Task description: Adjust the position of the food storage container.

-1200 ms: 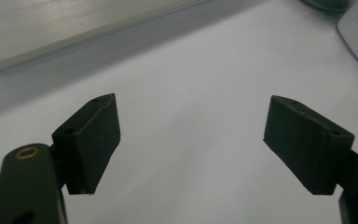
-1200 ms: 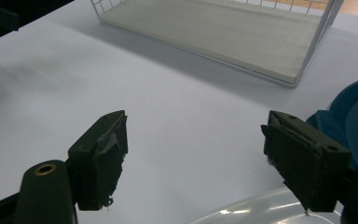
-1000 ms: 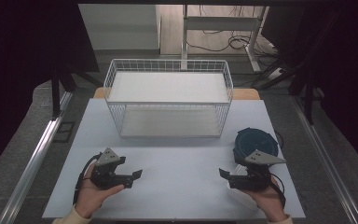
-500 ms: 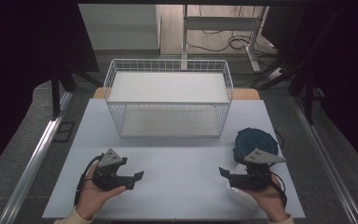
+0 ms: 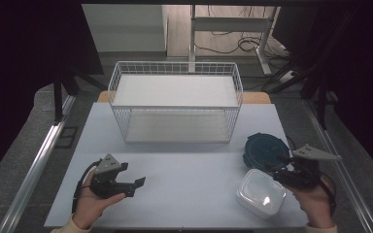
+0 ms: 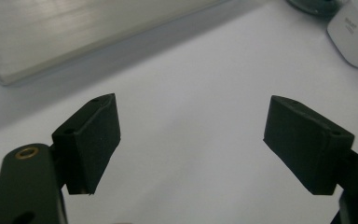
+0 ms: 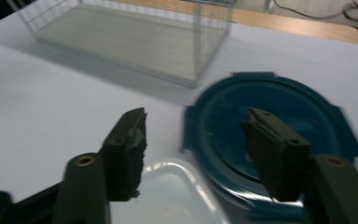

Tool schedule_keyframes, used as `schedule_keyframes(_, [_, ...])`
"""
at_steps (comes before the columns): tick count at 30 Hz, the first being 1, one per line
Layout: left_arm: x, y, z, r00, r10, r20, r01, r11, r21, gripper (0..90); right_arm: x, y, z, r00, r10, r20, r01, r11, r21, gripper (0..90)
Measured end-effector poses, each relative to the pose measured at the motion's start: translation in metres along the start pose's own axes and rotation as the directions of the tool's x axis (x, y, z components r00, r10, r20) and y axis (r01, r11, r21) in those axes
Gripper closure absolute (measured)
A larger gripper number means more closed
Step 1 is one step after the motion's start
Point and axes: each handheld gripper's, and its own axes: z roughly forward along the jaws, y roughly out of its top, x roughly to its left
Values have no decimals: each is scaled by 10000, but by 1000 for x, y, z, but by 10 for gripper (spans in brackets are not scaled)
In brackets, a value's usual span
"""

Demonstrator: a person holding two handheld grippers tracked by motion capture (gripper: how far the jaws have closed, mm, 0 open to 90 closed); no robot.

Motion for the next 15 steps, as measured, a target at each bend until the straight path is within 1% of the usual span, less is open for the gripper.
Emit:
schedule_keyframes(2, [2,-2,-2,10000,-33,-14,33,10000,-13,186,-12,-2,-4,9995,209,234,-215,9994,277,504])
schedule_keyframes(3, [3,-3,-2,10000,-53,-22,53,10000,-9,186,-19,-4,-6,9990,308,337,-323,9985,444,553])
schedule_keyframes(4, [4,-4,-3,10000,-62,-30,62,10000,0,186,-24,-6,-7,9987,376,336,-397,9970,658,600])
schedule_keyframes(8, [6,-5,-3,9999,-106,-51,106,9999,24,186,-39,-17,-10,9983,347,478,-419,9863,1598,757])
schedule_keyframes(11, [5,-4,-3,10000,-78,-26,78,10000,-2,187,-48,-25,-7,9984,331,462,-427,9737,2237,869])
schedule_keyframes(12, [5,-4,-3,10000,-61,-32,61,10000,2,187,-51,-27,-5,9984,294,488,-405,9687,2448,891])
schedule_keyframes(15, [4,-4,-2,10000,-74,-42,74,10000,38,187,-58,-33,6,9984,361,446,-483,9482,3140,894])
